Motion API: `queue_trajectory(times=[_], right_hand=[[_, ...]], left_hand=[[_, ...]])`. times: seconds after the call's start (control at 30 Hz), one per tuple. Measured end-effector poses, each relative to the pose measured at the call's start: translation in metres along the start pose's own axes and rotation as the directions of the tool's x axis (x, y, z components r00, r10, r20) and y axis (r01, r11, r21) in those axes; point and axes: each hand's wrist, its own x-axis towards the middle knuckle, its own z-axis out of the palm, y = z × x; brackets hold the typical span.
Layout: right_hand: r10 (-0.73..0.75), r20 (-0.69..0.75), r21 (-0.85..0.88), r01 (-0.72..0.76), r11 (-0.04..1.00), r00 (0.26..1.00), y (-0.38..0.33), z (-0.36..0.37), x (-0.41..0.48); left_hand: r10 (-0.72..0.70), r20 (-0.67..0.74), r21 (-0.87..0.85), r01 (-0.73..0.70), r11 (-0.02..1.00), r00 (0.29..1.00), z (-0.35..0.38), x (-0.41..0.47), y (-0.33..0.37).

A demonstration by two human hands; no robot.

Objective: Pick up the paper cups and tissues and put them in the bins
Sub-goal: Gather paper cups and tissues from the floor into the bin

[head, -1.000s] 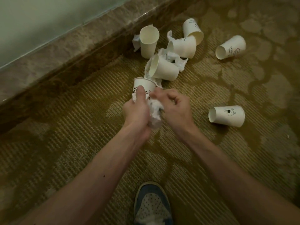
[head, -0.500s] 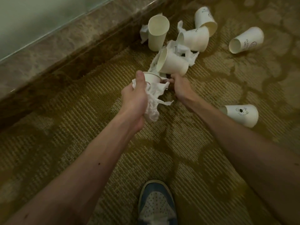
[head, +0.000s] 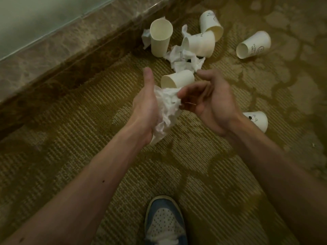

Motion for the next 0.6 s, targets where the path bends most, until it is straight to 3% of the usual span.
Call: queue_trajectory(times=[0.13,0.23,0.3,0.37,0.43,0.5,0.6], right_hand=[[0.010,0.064,-0.014,-0.009,1.000,0.998,-0.003,0.002,0.005],[0.017,0.059,-0.070,-0.012,0.997,0.998,-0.010,0.002,0.009],[-0.021,-0.079,-0.209,0.005,0.978,0.997,-0.016,-0.001,0.016],[-0.162,-0.334,-0.471,-0.016,0.882,0.929,-0.023,-0.012,0.031],[-0.298,-0.463,-0.678,-0.118,0.725,0.835,-0.028,-0.026,0.053],[-0.271,-0.460,-0.759,-0.217,0.614,0.845,-0.028,-0.041,0.076],[-0.113,-0.390,-0.818,-0.287,0.499,0.914,-0.023,-0.053,0.105]], left_hand=[[-0.014,0.158,0.006,0.013,1.000,0.987,0.012,0.001,0.001],[0.050,0.028,0.070,-0.052,0.996,0.998,0.014,0.002,0.003],[0.102,-0.104,0.136,-0.087,0.987,0.989,0.013,0.001,0.006],[0.147,-0.172,0.191,-0.114,0.975,0.974,0.010,0.003,0.010],[0.184,-0.178,0.204,-0.147,0.968,0.967,0.007,0.009,0.017],[0.200,-0.180,0.197,-0.164,0.966,0.963,0.003,0.016,0.021],[0.197,-0.204,0.206,-0.154,0.966,0.959,-0.001,0.025,0.027]])
